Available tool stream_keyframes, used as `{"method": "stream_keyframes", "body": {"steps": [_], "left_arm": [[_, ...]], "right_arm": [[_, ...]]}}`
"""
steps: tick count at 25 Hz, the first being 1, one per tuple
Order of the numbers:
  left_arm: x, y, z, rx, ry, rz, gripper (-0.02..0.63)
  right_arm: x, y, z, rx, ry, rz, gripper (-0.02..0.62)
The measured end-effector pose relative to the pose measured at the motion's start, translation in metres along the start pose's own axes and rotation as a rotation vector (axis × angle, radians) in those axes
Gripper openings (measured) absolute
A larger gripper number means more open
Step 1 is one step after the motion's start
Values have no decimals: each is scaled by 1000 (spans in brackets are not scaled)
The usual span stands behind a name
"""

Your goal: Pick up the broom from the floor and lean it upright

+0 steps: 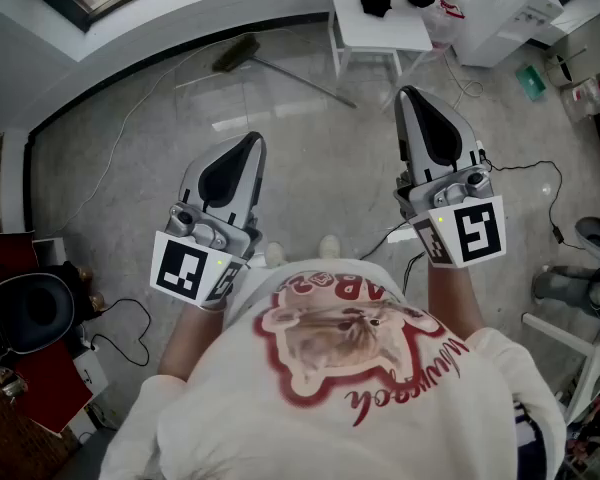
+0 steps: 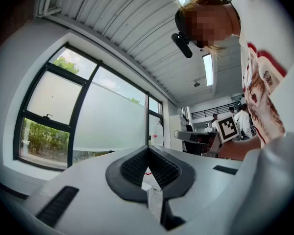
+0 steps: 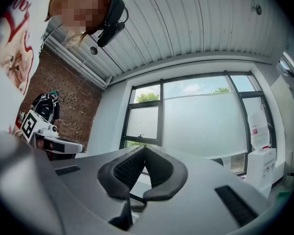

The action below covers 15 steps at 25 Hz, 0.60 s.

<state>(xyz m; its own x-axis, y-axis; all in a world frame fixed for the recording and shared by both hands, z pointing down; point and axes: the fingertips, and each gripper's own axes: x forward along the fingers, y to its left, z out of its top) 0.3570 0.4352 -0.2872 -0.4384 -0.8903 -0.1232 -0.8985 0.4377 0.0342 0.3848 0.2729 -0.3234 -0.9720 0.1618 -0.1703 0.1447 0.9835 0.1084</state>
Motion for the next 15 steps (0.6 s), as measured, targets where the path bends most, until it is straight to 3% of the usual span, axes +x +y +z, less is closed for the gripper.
{"method": "stream_keyframes", "body": {"steps": [15], "left_arm": [[-17,11,3,-12,-9,-17,17]], "right_arm": [[-3,24,7,7,-8,-22,25]]}}
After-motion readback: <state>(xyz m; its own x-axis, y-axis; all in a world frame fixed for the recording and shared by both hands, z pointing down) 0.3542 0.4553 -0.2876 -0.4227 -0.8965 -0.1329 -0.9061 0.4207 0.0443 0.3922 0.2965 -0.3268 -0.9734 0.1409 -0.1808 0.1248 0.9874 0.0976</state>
